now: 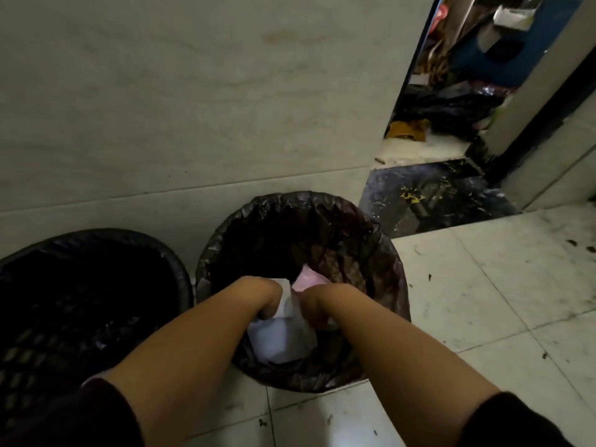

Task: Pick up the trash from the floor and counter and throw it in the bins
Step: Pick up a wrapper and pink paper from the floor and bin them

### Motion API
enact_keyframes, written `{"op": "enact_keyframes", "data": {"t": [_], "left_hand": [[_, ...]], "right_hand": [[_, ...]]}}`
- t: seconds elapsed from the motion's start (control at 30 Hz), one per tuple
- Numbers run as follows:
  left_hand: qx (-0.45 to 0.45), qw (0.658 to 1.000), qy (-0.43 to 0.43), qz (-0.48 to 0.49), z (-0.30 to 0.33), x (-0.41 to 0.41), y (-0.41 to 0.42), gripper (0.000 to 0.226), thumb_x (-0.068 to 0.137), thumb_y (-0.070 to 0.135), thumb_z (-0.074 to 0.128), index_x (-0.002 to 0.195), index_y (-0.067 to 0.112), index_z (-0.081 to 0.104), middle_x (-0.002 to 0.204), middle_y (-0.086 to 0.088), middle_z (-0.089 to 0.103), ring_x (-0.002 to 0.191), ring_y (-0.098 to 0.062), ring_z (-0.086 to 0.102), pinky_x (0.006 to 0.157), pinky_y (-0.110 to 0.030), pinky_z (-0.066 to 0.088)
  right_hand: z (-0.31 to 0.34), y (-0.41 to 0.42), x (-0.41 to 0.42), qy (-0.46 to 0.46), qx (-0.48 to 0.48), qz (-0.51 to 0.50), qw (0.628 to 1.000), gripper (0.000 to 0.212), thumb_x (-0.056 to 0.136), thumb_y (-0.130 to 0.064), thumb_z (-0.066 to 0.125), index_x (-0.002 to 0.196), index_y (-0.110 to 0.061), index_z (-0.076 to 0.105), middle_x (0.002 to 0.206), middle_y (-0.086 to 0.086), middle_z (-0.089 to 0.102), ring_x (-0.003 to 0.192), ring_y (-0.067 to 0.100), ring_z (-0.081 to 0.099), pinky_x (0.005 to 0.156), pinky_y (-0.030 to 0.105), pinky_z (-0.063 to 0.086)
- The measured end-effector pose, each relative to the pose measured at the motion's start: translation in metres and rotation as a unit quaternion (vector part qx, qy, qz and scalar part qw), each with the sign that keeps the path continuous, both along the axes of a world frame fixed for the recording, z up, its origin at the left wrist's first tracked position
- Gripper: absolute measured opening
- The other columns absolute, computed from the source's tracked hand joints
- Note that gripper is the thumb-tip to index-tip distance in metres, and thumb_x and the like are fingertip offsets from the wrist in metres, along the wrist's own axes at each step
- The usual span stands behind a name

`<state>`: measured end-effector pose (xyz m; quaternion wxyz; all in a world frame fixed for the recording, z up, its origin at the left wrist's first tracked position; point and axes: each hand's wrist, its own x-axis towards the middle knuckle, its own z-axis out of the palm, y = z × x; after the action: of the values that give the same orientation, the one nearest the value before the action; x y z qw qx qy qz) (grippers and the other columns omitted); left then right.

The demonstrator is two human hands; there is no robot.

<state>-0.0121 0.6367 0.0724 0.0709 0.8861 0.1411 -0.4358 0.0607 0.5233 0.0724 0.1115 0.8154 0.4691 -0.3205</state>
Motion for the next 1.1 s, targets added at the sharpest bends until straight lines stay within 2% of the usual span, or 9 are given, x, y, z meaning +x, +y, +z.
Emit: {"op": "enact_keyframes", "data": {"t": [0.03, 0.07, 0.13, 0.2, 0.33, 0.53, 0.63, 0.83, 1.1], "left_hand": [[-0.009, 1.0, 0.011, -0.004, 0.005, 0.0, -0.001, 0.009, 0.085, 0.006, 0.058, 0.077, 0.003, 0.054, 0.081, -0.008, 0.055, 0.087, -0.027, 0.051, 0.081, -0.038, 0.046], [-0.019, 1.0, 0.007, 0.004, 0.008, 0.002, 0.0, 0.014, 0.084, 0.004, 0.058, 0.073, 0.005, 0.05, 0.075, -0.007, 0.051, 0.085, -0.028, 0.05, 0.078, -0.038, 0.045], [-0.028, 0.998, -0.042, 0.024, 0.021, 0.005, 0.0, 0.01, 0.087, 0.009, 0.054, 0.093, 0.001, 0.058, 0.083, -0.008, 0.052, 0.084, -0.026, 0.049, 0.074, -0.034, 0.041], [-0.022, 0.994, -0.098, 0.04, 0.041, 0.01, -0.001, 0.024, 0.091, 0.014, 0.05, 0.109, 0.0, 0.061, 0.094, -0.012, 0.055, 0.085, -0.026, 0.052, 0.074, -0.034, 0.043], [-0.008, 0.971, -0.219, 0.091, 0.088, 0.021, -0.015, 0.023, 0.088, 0.01, 0.049, 0.109, 0.008, 0.06, 0.114, -0.016, 0.062, 0.101, -0.033, 0.06, 0.078, -0.038, 0.049], [0.005, 0.91, -0.388, 0.146, 0.12, 0.049, -0.062, 0.023, 0.086, 0.017, 0.052, 0.107, 0.014, 0.059, 0.115, -0.013, 0.064, 0.104, -0.032, 0.06, 0.085, -0.041, 0.052], [-0.009, 0.879, -0.437, 0.192, 0.128, 0.057, -0.097, 0.025, 0.091, 0.02, 0.049, 0.112, 0.012, 0.058, 0.111, -0.012, 0.065, 0.099, -0.032, 0.061, 0.08, -0.04, 0.052], [-0.04, 0.917, -0.338, 0.205, 0.189, 0.06, -0.167, 0.021, 0.092, 0.025, 0.045, 0.101, 0.014, 0.061, 0.103, -0.008, 0.066, 0.091, -0.027, 0.061, 0.078, -0.04, 0.053], [-0.088, 0.947, -0.258, 0.169, 0.352, 0.05, -0.242, 0.035, 0.098, 0.035, 0.04, 0.103, 0.008, 0.062, 0.104, -0.012, 0.067, 0.092, -0.031, 0.063, 0.081, -0.041, 0.053]], "right_hand": [[0.01, 0.001, -0.004, 0.009, -0.042, 0.021, 0.999, 0.05, 0.09, -0.033, 0.051, 0.135, -0.011, 0.047, 0.136, 0.016, 0.054, 0.122, 0.035, 0.054, 0.103, 0.045, 0.046], [0.021, 0.002, -0.004, 0.042, -0.059, -0.027, 0.997, 0.042, 0.09, -0.02, 0.056, 0.13, -0.008, 0.053, 0.132, 0.016, 0.058, 0.12, 0.034, 0.057, 0.101, 0.043, 0.048], [0.042, 0.005, 0.004, 0.094, -0.057, -0.105, 0.988, 0.038, 0.091, -0.011, 0.054, 0.128, -0.006, 0.057, 0.131, 0.016, 0.059, 0.119, 0.033, 0.057, 0.101, 0.041, 0.048], [0.067, 0.006, 0.01, 0.071, -0.022, -0.098, 0.992, 0.036, 0.092, -0.011, 0.05, 0.126, -0.006, 0.058, 0.131, 0.016, 0.058, 0.117, 0.033, 0.056, 0.1, 0.039, 0.046], [0.115, -0.009, 0.035, -0.003, 0.133, -0.095, 0.987, 0.031, 0.092, -0.012, 0.047, 0.118, -0.008, 0.063, 0.124, 0.017, 0.063, 0.111, 0.034, 0.059, 0.091, 0.035, 0.048], [0.14, -0.074, 0.076, -0.117, 0.331, -0.146, 0.925, 0.029, 0.094, -0.023, 0.042, 0.115, -0.016, 0.06, 0.119, 0.013, 0.063, 0.106, 0.033, 0.06, 0.089, 0.043, 0.05], [0.134, -0.114, 0.092, -0.118, 0.341, -0.17, 0.917, 0.029, 0.096, -0.028, 0.041, 0.117, -0.015, 0.056, 0.118, 0.011, 0.059, 0.104, 0.032, 0.059, 0.087, 0.044, 0.051], [0.182, -0.188, 0.098, -0.067, 0.243, -0.195, 0.948, 0.032, 0.097, -0.03, 0.04, 0.119, -0.014, 0.056, 0.12, 0.01, 0.057, 0.103, 0.029, 0.059, 0.088, 0.042, 0.052], [0.336, -0.282, 0.085, -0.036, 0.084, -0.24, 0.966, 0.037, 0.097, -0.032, 0.035, 0.123, -0.014, 0.055, 0.125, 0.011, 0.053, 0.105, 0.029, 0.058, 0.092, 0.041, 0.05]]}}
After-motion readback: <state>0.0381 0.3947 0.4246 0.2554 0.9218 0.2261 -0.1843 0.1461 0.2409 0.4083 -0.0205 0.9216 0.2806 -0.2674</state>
